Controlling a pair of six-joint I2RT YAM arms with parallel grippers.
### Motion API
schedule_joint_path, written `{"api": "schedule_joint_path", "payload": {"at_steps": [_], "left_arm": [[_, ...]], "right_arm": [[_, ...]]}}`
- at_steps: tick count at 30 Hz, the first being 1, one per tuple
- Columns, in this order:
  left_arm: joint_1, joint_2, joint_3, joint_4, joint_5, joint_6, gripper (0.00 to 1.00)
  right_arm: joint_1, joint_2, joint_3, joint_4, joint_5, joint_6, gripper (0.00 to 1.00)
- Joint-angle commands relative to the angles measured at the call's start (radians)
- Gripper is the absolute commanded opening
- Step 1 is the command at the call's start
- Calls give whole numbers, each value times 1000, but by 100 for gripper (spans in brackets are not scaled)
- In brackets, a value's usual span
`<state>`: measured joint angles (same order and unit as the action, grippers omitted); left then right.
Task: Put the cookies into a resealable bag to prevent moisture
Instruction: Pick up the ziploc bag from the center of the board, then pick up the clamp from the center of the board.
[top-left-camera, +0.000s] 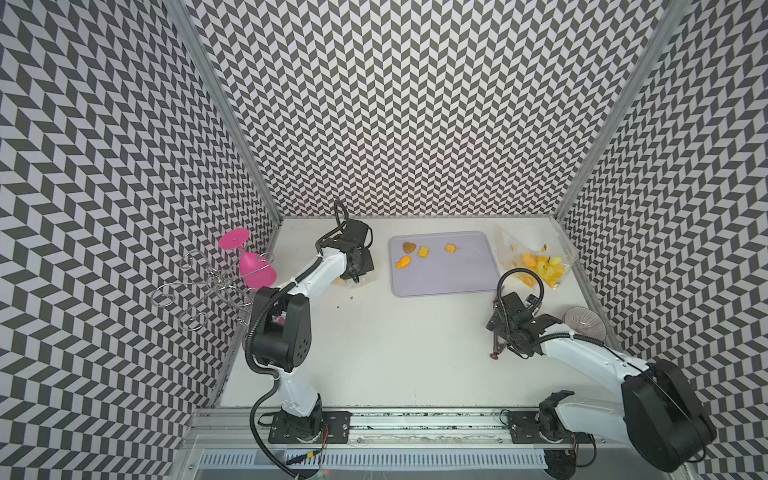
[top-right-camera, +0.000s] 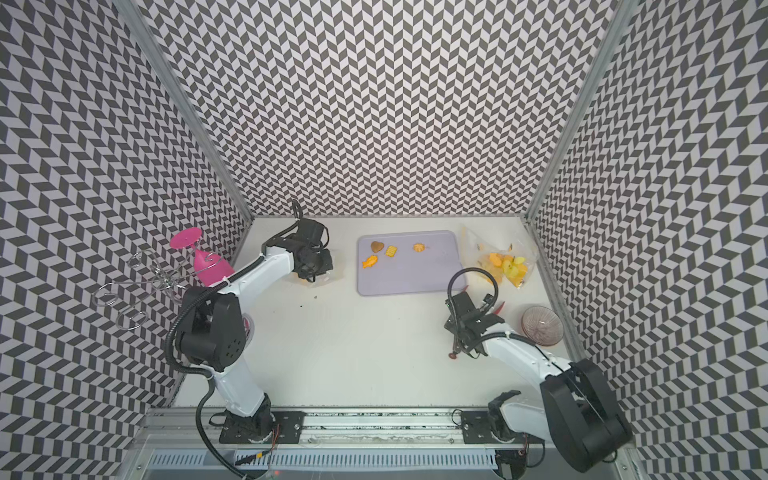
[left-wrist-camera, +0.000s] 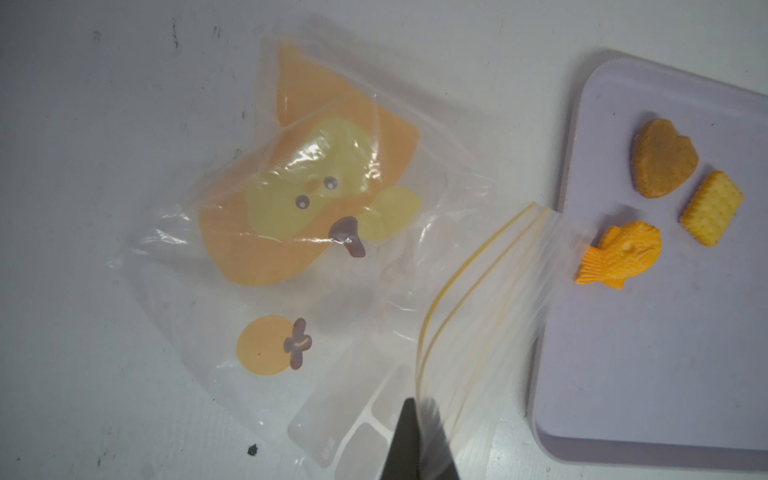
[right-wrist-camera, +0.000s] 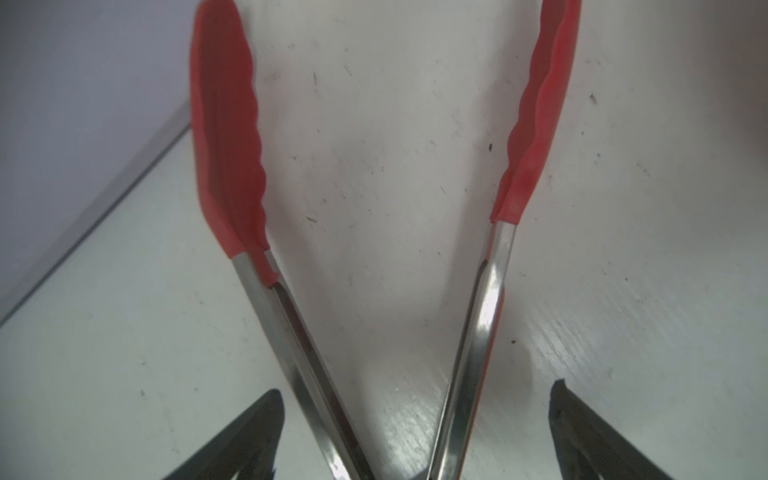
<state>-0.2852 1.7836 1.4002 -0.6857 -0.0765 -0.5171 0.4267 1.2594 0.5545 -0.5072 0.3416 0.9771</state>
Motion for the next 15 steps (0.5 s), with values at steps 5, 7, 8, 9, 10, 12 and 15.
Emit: {"api": "schedule_joint_path", "payload": {"at_steps": [5,7,8,9,10,12,15], "left_arm": [[-4,-35,15,58,43,-6,0],[-6,-33,6,65,39,9,0],[-5,-40,-4,76,28,13,0],[-5,-48,-17,90,25,16,0],[-5,-56,-29,102,24,19,0],[-5,-76,-57,137,26,28,0],[-1,-94,-90,183,61,51,0]], "right_arm": [[-2,60,-3,95,-19,18,94],[-2,78,-2,93,-25,14,92],[-2,86,-3,94,-30,12,92],[-2,96,-5,99,-36,10,91],[-2,103,-5,102,-41,6,91],[-2,119,-5,107,-54,-1,90],[-2,134,-4,110,-62,-11,85]]}}
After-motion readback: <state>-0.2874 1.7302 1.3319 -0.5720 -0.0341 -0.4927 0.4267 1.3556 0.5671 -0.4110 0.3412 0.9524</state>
